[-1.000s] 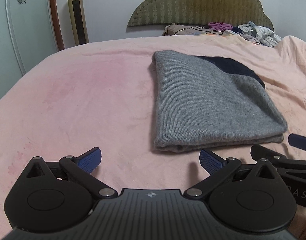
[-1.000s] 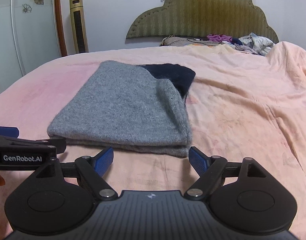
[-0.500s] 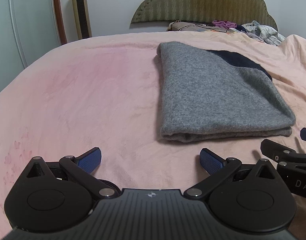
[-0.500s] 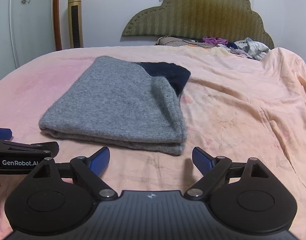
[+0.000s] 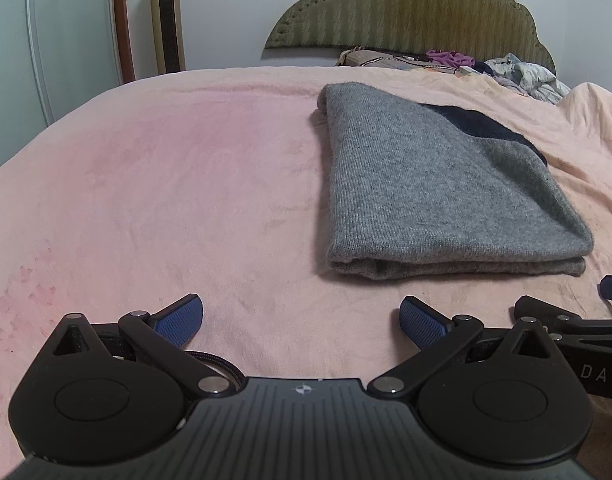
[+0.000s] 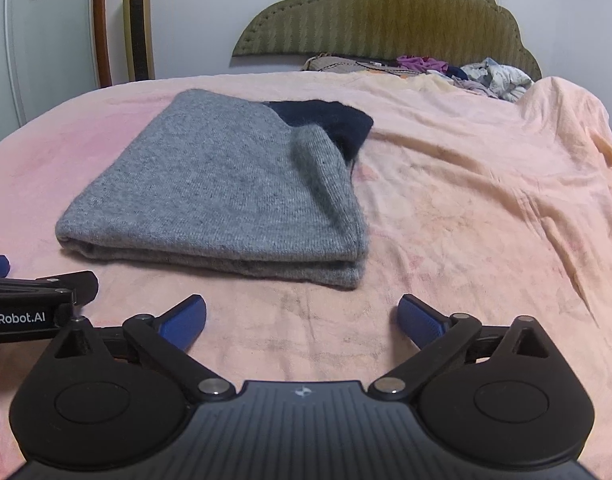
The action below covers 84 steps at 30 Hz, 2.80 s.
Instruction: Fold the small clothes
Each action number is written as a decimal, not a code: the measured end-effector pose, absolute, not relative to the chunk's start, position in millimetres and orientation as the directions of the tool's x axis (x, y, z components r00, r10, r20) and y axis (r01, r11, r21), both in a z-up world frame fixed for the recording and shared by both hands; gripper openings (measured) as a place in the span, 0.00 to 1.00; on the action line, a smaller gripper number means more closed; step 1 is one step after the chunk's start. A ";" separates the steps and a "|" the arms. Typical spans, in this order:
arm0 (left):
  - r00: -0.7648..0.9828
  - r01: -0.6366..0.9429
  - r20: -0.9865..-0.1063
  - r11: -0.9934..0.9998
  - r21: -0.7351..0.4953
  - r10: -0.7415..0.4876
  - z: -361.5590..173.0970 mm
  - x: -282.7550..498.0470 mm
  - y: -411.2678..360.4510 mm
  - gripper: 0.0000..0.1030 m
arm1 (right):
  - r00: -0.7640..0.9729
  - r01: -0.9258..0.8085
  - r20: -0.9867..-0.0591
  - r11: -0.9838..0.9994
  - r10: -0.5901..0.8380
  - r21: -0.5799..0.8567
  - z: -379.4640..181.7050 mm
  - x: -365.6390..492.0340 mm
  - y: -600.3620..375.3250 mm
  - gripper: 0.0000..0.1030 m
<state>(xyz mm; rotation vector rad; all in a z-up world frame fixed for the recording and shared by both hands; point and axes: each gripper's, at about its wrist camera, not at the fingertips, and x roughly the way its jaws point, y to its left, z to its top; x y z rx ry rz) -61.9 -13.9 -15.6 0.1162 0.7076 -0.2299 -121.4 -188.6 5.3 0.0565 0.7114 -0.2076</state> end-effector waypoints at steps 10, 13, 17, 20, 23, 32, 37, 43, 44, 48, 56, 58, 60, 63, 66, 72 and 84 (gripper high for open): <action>0.743 0.243 -0.643 0.970 0.000 -0.186 -17.9 -62.6 -8.0 1.00 | 0.744 0.209 -0.648 0.978 -0.166 -0.010 2.0 -118.8 -190.5 1.00; 0.749 0.231 -0.636 0.973 -0.014 -0.187 -17.4 -64.0 -5.6 1.00 | 0.746 0.207 -0.646 0.978 -0.159 -0.001 1.7 -119.0 -192.3 1.00; 0.752 0.224 -0.633 0.974 -0.014 -0.182 -17.4 -65.0 -5.7 1.00 | 0.748 0.205 -0.646 0.979 -0.152 0.007 1.3 -119.3 -193.4 1.00; 0.757 0.225 -0.628 0.974 -0.007 -0.179 -17.7 -66.1 -6.7 1.00 | 0.748 0.206 -0.646 0.979 -0.154 0.005 1.3 -118.9 -193.2 1.00; 0.762 0.223 -0.622 0.975 -0.006 -0.178 -18.0 -66.9 -6.8 1.00 | 0.748 0.206 -0.646 0.979 -0.153 0.007 1.1 -118.7 -193.0 1.00; 0.753 0.241 -0.634 0.970 0.014 -0.177 -19.5 -64.4 -9.6 1.00 | 0.748 0.206 -0.647 0.979 -0.152 0.008 0.9 -118.3 -192.7 1.00; 0.751 0.245 -0.635 0.969 0.014 -0.180 -19.9 -63.5 -9.8 1.00 | 0.747 0.206 -0.647 0.979 -0.152 0.008 0.9 -118.2 -192.7 1.00; 0.751 0.244 -0.635 0.970 0.015 -0.179 -20.1 -63.3 -9.8 1.00 | 0.748 0.206 -0.646 0.979 -0.151 0.009 0.8 -118.1 -192.5 1.00; 0.751 0.244 -0.635 0.970 0.015 -0.180 -20.0 -63.5 -9.8 1.00 | 0.748 0.206 -0.646 0.979 -0.151 0.009 0.9 -118.1 -192.6 1.00; 0.751 0.245 -0.635 0.970 0.015 -0.180 -20.0 -63.5 -9.8 1.00 | 0.748 0.206 -0.646 0.979 -0.151 0.009 0.9 -118.2 -192.6 1.00; 0.751 0.244 -0.635 0.970 0.015 -0.180 -19.9 -63.6 -10.0 1.00 | 0.748 0.206 -0.646 0.978 -0.152 0.009 1.0 -118.2 -192.5 1.00; 0.751 0.245 -0.635 0.970 0.015 -0.179 -19.8 -63.7 -10.0 1.00 | 0.748 0.206 -0.646 0.978 -0.151 0.010 1.0 -118.4 -192.8 1.00; 0.751 0.244 -0.635 0.970 0.016 -0.179 -19.8 -63.7 -10.1 1.00 | 0.749 0.206 -0.645 0.978 -0.149 0.013 1.0 -118.5 -193.1 1.00; 0.751 0.245 -0.636 0.970 0.016 -0.179 -19.8 -63.8 -10.0 1.00 | 0.749 0.205 -0.646 0.979 -0.149 0.013 0.9 -118.3 -193.0 1.00; 0.751 0.245 -0.635 0.969 0.016 -0.179 -19.7 -63.9 -10.0 1.00 | 0.749 0.206 -0.645 0.979 -0.149 0.013 0.9 -118.3 -192.8 1.00; 0.751 0.245 -0.635 0.969 0.017 -0.179 -19.6 -63.9 -9.9 1.00 | 0.749 0.206 -0.645 0.978 -0.149 0.013 1.0 -118.4 -192.8 1.00; 0.751 0.245 -0.636 0.969 0.017 -0.178 -19.8 -64.0 -9.7 1.00 | 0.760 0.216 -0.636 0.975 -0.137 0.049 1.7 -119.8 -197.2 1.00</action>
